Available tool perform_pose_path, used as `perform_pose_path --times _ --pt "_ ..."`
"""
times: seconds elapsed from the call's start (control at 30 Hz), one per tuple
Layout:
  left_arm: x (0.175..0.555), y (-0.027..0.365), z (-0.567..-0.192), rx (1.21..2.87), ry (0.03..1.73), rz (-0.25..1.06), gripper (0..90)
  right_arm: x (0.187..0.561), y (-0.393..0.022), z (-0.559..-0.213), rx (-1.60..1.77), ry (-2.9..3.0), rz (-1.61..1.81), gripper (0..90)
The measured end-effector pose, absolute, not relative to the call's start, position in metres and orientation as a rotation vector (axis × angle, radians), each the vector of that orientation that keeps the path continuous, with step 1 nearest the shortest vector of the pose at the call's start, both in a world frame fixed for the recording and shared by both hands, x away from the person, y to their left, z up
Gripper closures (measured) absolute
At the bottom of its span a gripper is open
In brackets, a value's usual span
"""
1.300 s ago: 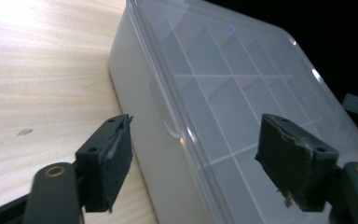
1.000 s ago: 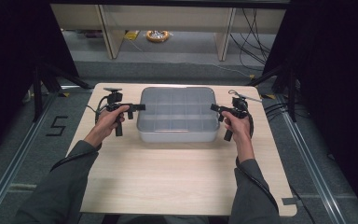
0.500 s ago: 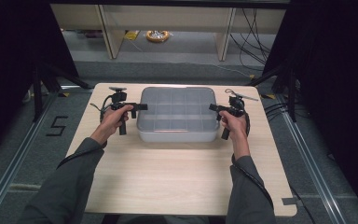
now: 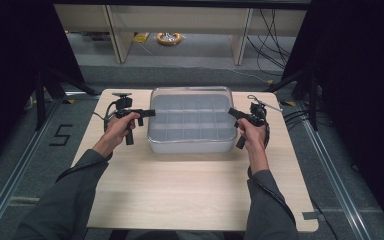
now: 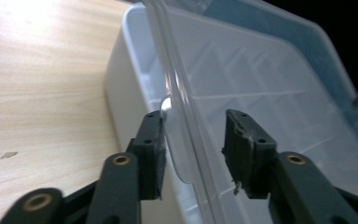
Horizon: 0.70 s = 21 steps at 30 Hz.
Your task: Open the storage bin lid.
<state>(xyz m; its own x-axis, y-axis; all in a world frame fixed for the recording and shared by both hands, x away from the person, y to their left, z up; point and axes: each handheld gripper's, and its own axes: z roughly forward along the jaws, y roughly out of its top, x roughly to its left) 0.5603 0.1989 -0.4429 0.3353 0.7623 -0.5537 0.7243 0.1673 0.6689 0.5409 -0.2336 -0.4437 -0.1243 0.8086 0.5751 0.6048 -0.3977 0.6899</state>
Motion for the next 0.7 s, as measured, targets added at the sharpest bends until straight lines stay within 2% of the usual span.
perform_pose_path --times 0.23,0.37,0.7 --pt "0.551 0.203 -0.430 1.562 1.351 0.064 63.8 0.531 -0.236 -0.427 1.841 1.606 1.568 65.1" --pt "0.542 0.205 -0.423 1.532 1.332 0.047 64.8 0.524 -0.234 -0.418 1.902 1.585 1.601 65.3" --pt "0.502 0.207 -0.404 1.501 1.260 0.068 65.3 0.495 -0.241 -0.403 1.809 1.589 1.662 65.8"
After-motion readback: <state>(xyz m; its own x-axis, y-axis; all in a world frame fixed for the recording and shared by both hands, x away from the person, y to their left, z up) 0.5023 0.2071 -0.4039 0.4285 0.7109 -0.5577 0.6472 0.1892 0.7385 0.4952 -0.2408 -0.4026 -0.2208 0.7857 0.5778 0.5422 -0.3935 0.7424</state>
